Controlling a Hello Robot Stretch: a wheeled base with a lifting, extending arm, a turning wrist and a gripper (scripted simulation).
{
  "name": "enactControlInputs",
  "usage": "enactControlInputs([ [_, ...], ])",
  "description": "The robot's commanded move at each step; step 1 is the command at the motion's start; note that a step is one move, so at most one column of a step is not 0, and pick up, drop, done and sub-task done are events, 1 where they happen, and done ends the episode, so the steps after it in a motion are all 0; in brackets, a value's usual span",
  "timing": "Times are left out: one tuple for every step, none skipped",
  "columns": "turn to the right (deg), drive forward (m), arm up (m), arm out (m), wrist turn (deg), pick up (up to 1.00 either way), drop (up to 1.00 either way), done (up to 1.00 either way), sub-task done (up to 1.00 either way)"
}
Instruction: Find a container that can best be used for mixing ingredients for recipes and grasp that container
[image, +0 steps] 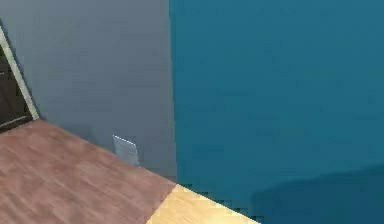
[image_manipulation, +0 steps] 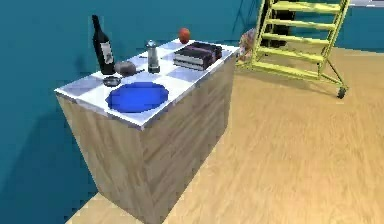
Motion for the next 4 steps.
enactControlInputs([
  [45.0, 0.00, 0.00, 0.00, 0.0, 0.00, 0.00, 0.00, 0.00],
  [45.0, 0.00, 0.00, 0.00, 0.0, 0.00, 0.00, 0.00, 0.00],
  [45.0, 0.00, 0.00, 0.00, 0.0, 0.00, 0.00, 0.00, 0.00],
  [6.0, 0.00, 0.00, 0.00, 0.0, 0.00, 0.00, 0.00, 0.00],
])
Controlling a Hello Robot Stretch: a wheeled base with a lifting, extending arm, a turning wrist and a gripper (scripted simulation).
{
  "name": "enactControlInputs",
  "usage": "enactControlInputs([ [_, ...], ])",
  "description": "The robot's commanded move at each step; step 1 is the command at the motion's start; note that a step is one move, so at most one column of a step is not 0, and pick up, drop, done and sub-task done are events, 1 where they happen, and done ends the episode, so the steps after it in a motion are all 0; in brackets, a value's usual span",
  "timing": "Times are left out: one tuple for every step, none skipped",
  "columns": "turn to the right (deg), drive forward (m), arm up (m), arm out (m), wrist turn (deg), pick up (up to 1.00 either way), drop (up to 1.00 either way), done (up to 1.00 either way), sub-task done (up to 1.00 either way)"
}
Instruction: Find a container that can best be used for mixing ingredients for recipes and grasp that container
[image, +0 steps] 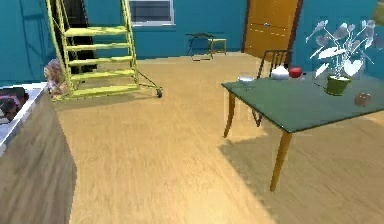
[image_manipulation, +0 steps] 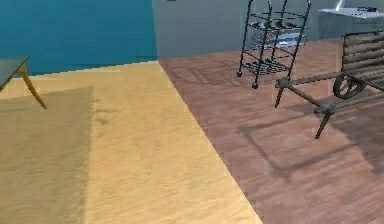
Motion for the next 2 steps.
enactControlInputs([
  [0.0, 1.00, 0.00, 0.00, 0.0, 0.00, 0.00, 0.00, 0.00],
  [15.0, 0.00, 0.00, 0.00, 0.0, 0.00, 0.00, 0.00, 0.00],
])
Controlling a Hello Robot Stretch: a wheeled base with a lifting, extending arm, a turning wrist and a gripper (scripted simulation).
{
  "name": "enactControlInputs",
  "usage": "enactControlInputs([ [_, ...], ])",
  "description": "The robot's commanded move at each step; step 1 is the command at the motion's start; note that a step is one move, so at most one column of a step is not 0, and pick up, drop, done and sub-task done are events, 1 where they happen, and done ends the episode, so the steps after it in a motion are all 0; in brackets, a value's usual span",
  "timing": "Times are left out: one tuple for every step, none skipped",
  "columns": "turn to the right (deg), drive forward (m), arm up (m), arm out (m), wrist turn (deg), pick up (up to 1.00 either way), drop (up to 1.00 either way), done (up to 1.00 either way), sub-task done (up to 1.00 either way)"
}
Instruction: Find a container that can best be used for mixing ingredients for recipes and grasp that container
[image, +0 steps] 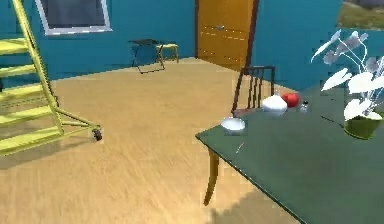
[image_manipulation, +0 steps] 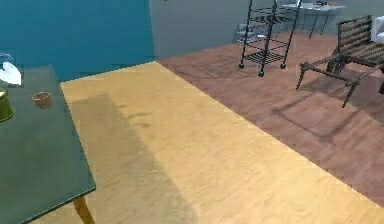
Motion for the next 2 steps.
enactControlInputs([
  [0.0, 0.10, 0.00, 0.00, 0.0, 0.00, 0.00, 0.00, 0.00],
  [-45.0, 0.00, 0.00, 0.00, 0.0, 0.00, 0.00, 0.00, 0.00],
])
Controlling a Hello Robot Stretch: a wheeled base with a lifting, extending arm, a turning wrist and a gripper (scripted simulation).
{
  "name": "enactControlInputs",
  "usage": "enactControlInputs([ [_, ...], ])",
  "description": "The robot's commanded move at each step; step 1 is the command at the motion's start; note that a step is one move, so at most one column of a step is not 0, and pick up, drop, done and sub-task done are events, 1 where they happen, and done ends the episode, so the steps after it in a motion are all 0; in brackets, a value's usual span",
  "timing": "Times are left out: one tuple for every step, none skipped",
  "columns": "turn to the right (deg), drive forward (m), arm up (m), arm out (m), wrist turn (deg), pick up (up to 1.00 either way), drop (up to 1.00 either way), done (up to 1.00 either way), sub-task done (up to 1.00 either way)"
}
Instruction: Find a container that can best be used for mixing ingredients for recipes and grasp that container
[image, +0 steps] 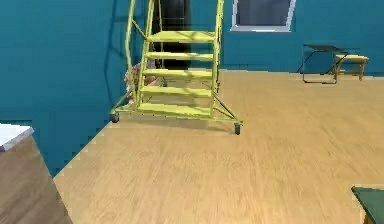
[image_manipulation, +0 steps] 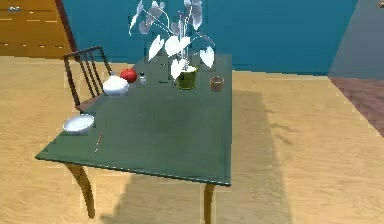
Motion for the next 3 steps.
enactControlInputs([
  [-27.0, 0.00, 0.00, 0.00, 0.0, 0.00, 0.00, 0.00, 0.00],
  [45.0, 0.00, 0.00, 0.00, 0.0, 0.00, 0.00, 0.00, 0.00],
  [21.0, 0.00, 0.00, 0.00, 0.0, 0.00, 0.00, 0.00, 0.00],
])
